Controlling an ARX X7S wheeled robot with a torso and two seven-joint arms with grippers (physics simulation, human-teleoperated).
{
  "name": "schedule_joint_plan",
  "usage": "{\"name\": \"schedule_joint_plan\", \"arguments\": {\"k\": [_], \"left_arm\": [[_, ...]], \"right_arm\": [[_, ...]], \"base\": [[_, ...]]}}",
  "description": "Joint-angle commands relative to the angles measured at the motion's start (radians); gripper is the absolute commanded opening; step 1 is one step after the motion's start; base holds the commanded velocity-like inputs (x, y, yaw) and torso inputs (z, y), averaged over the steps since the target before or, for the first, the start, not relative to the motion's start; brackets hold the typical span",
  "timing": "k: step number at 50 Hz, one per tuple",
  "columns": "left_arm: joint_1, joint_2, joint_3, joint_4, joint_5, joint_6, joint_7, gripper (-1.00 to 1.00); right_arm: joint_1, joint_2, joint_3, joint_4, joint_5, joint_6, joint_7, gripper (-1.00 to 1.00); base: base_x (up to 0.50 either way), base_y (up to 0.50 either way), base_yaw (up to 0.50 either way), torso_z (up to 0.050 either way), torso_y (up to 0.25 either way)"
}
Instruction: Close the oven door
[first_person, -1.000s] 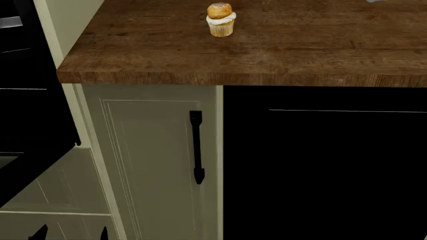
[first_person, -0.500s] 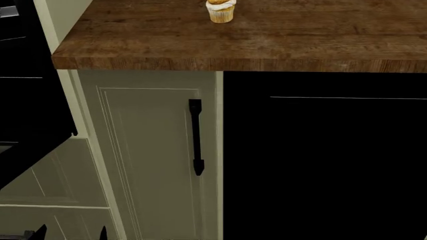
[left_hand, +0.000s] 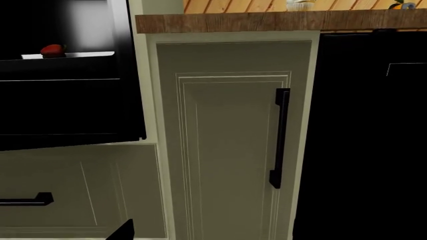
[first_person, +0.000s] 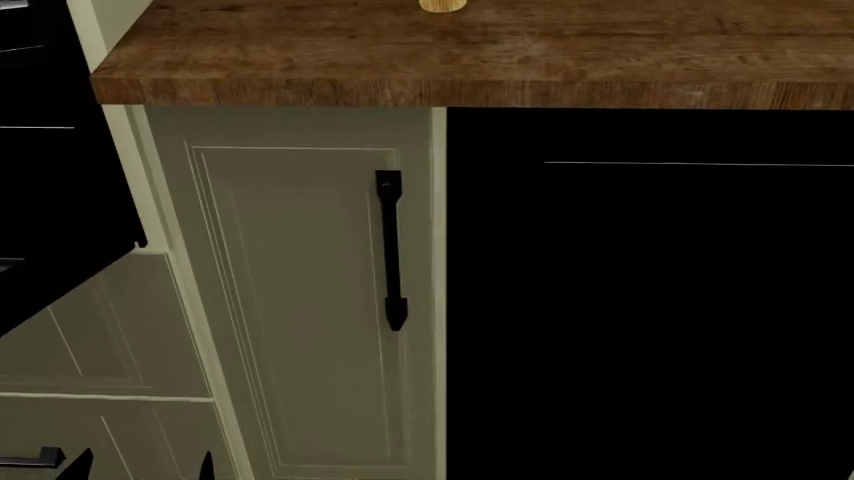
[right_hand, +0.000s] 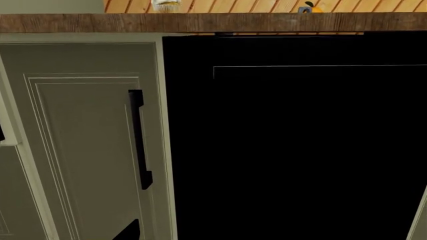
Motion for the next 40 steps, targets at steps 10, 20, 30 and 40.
{"name": "schedule_joint_plan", "arguments": {"k": [10, 20, 30, 40], "left_arm": [[-0.003, -0.019, 0.024, -0.004, -0.017, 0.007, -0.025, 1.00], [-0.006, -0.025, 0.035, -0.006, -0.021, 0.000, -0.036, 1.00], [-0.010, -0.032, 0.042, 0.001, -0.031, -0.013, -0.047, 1.00], [-0.016, -0.035, 0.042, -0.006, -0.048, -0.027, -0.060, 1.00]], "right_arm": [[0.003, 0.014, -0.016, 0.002, 0.014, 0.003, 0.017, 1.00], [0.005, 0.020, -0.024, 0.004, 0.018, 0.002, 0.025, 1.00], [0.009, 0.025, -0.030, 0.004, 0.023, 0.011, 0.031, 1.00], [0.008, 0.031, -0.038, 0.004, 0.028, 0.006, 0.036, 1.00]], "base": [[0.00, 0.00, 0.00, -0.050, 0.000], [0.00, 0.00, 0.00, -0.050, 0.000], [0.00, 0.00, 0.00, -0.050, 0.000], [0.00, 0.00, 0.00, -0.050, 0.000]]}}
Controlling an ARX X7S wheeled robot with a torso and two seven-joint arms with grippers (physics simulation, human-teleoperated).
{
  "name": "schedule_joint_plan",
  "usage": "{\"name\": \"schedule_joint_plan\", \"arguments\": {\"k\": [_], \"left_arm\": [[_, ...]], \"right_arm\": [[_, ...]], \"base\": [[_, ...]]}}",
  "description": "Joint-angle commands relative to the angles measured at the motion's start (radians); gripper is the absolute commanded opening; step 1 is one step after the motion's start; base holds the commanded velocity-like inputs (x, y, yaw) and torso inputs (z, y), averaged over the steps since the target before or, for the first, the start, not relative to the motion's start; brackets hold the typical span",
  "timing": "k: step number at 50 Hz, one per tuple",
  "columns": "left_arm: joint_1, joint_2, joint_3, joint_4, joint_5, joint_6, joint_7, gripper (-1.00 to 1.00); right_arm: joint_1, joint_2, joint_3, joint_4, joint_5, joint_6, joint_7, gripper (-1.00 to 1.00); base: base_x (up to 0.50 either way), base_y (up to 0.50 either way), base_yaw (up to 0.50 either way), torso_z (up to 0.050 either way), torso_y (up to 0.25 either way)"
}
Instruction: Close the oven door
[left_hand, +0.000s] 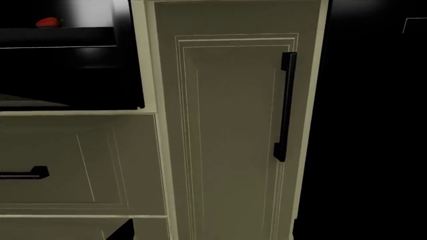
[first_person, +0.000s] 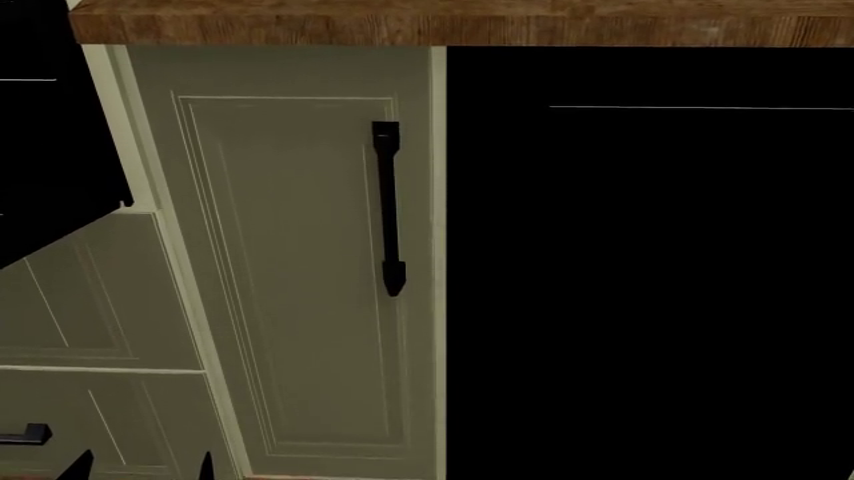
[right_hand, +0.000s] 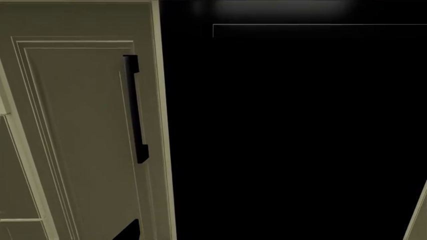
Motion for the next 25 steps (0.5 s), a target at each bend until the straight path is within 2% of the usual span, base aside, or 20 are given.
{"name": "schedule_joint_plan", "arguments": {"k": [1, 25], "left_arm": [[-0.006, -0.004, 0.003, -0.006, -0.014, -0.009, -0.016, 1.00], [0.000, -0.022, 0.024, 0.004, -0.028, 0.004, -0.027, 1.00]], "right_arm": [[-0.001, 0.006, -0.007, -0.002, 0.007, -0.002, 0.007, 1.00], [0.005, 0.019, -0.028, 0.003, -0.007, 0.003, 0.036, 1.00]], "base": [[0.00, 0.00, 0.00, -0.050, 0.000], [0.00, 0.00, 0.00, -0.050, 0.000]]}}
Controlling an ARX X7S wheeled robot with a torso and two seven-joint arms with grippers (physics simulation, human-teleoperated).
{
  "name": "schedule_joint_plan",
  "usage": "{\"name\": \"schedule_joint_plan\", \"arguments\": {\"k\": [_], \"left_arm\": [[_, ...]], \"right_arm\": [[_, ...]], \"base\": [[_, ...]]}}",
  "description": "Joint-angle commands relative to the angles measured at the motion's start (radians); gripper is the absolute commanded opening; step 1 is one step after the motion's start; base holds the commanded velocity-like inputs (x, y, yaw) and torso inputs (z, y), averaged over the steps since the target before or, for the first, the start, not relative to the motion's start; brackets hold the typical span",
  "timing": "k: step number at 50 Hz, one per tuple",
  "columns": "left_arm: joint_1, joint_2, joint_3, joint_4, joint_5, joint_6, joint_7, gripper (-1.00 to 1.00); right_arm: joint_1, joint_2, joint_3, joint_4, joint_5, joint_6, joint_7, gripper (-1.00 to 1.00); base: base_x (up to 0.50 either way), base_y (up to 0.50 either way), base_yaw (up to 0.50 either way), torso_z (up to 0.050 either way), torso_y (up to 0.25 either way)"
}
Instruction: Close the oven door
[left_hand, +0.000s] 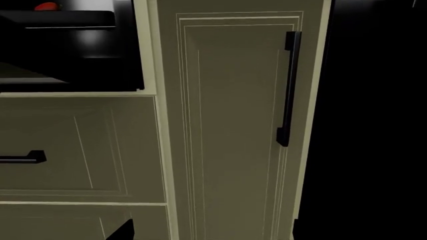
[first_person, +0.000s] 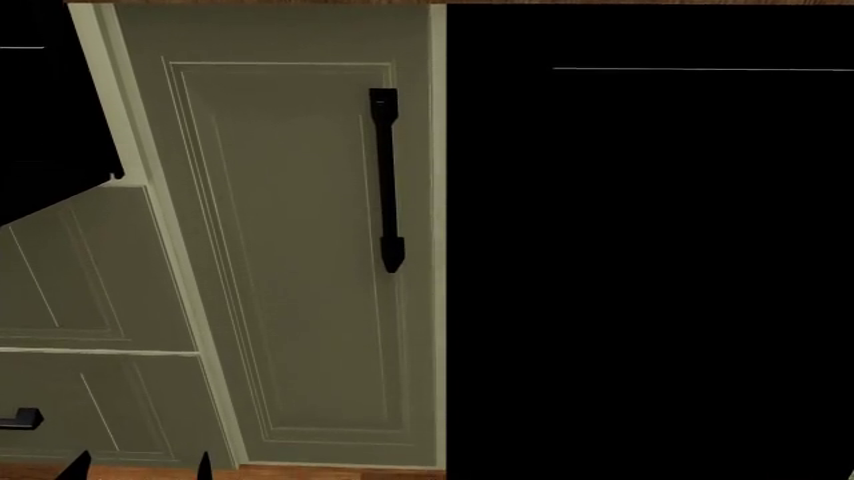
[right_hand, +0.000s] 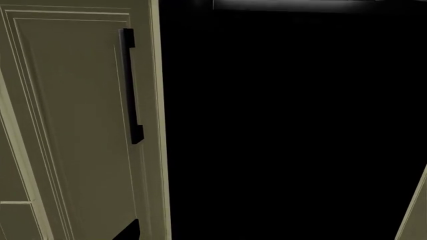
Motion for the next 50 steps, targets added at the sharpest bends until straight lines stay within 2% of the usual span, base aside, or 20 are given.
{"name": "schedule_joint_plan", "arguments": {"k": [1, 6, 15, 50], "left_arm": [[0.000, -0.008, 0.009, 0.005, -0.008, -0.003, -0.007, 1.00], [0.005, -0.012, 0.005, 0.004, -0.036, 0.023, 0.012, 1.00], [0.004, -0.014, 0.015, -0.009, -0.026, 0.039, 0.000, 1.00], [-0.005, -0.028, 0.035, -0.009, -0.042, 0.020, -0.029, 1.00]], "right_arm": [[0.000, 0.006, -0.007, -0.001, 0.002, -0.008, 0.008, 1.00], [0.002, 0.008, -0.010, 0.004, 0.004, -0.006, 0.010, 1.00], [0.000, 0.013, -0.016, 0.004, -0.001, -0.016, 0.019, 1.00], [0.000, 0.028, -0.034, -0.002, 0.017, -0.021, 0.032, 1.00]], "base": [[0.00, 0.00, 0.00, -0.050, 0.000], [0.00, 0.00, 0.00, -0.048, 0.000], [0.00, 0.10, 0.00, 0.000, 0.000], [0.00, 0.47, 0.00, 0.000, 0.000]]}}
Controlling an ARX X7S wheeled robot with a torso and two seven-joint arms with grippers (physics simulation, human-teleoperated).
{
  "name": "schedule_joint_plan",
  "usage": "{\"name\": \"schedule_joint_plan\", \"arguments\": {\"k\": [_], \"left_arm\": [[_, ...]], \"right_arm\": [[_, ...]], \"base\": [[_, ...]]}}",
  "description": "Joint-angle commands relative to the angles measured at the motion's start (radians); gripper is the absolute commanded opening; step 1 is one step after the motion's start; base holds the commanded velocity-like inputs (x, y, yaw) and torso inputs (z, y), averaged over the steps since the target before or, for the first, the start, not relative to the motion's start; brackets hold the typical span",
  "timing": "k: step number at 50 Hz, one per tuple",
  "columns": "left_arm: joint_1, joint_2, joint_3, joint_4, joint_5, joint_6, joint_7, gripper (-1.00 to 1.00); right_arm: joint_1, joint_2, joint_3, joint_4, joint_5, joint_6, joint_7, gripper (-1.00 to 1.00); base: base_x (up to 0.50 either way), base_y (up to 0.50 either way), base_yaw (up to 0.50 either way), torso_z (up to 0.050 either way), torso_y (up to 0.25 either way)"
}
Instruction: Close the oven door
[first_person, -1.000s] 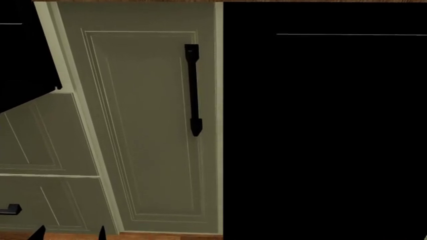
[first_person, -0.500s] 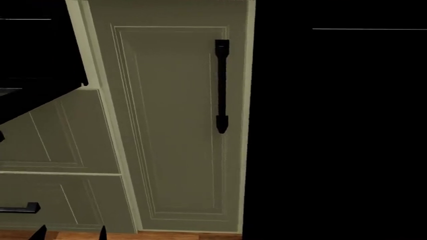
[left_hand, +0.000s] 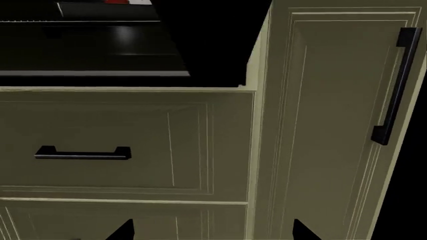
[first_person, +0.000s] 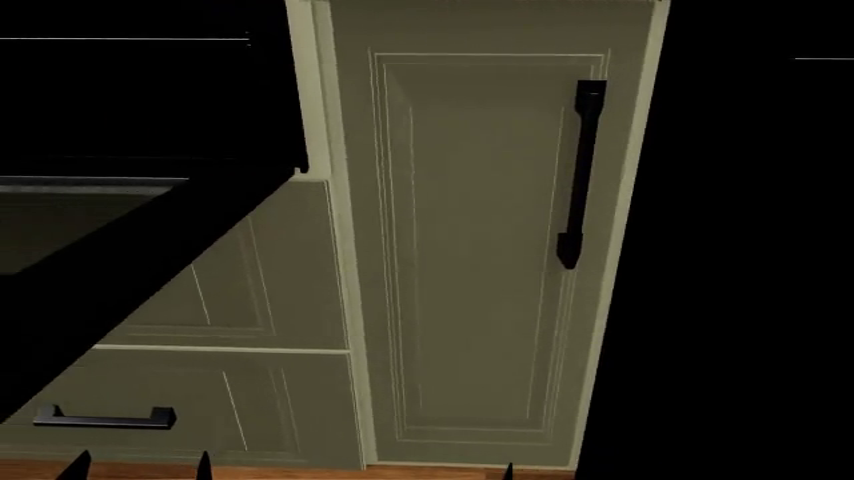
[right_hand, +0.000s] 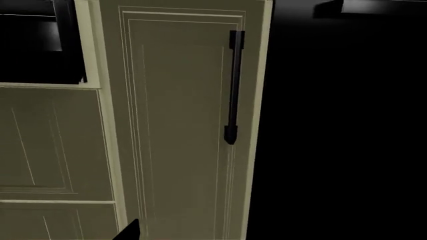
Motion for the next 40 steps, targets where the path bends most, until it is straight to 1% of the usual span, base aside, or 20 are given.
{"name": "schedule_joint_plan", "arguments": {"k": [1, 40], "left_arm": [[-0.002, -0.005, 0.005, -0.003, -0.008, 0.002, -0.005, 1.00], [-0.007, -0.018, 0.020, 0.000, -0.025, 0.004, -0.032, 1.00]], "right_arm": [[-0.001, 0.005, -0.006, -0.007, 0.005, 0.004, 0.006, 1.00], [0.009, 0.018, -0.023, 0.005, 0.022, 0.003, 0.020, 1.00]], "base": [[0.00, 0.47, 0.00, 0.000, 0.000], [0.00, 0.47, 0.00, 0.000, 0.000]]}}
